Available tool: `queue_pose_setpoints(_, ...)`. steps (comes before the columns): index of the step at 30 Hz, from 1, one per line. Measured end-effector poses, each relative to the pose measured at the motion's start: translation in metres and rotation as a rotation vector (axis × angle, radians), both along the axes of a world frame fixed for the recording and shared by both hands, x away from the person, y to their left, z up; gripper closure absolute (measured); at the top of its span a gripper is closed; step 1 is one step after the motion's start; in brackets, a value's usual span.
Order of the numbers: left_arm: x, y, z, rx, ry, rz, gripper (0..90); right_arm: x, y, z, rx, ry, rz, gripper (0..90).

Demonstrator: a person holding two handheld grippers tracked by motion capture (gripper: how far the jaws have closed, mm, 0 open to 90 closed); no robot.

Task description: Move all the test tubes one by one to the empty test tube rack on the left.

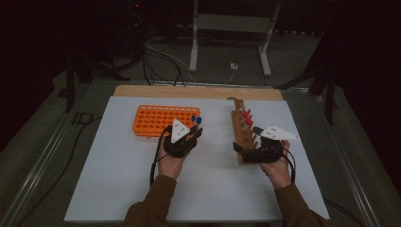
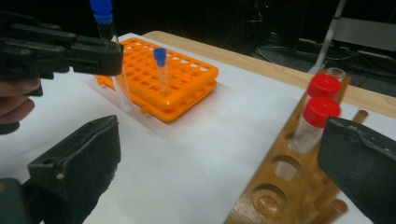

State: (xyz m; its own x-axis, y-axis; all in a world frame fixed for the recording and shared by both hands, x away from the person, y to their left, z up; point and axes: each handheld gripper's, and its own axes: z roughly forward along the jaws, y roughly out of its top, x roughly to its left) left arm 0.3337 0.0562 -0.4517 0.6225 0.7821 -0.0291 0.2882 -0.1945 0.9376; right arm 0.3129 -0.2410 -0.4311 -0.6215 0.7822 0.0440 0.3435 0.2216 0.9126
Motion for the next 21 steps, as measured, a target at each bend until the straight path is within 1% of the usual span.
queue_pose_setpoints(10, 0.013, 0.012, 0.0, -0.002, -0.01, 0.048, 77.4, -0.004, -0.014, -0.003, 0.007, 0.003, -0.022, 0.0)
queue_pose_setpoints(15, 0.02, 0.017, -0.001, -0.005, -0.017, 0.063, 77.3, -0.005, -0.014, -0.002, 0.017, -0.003, -0.02, 0.0)
queue_pose_setpoints(21, 0.03, 0.021, -0.008, -0.008, -0.003, 0.092, 77.3, -0.006, -0.013, -0.003, 0.02, 0.003, -0.013, 0.0)
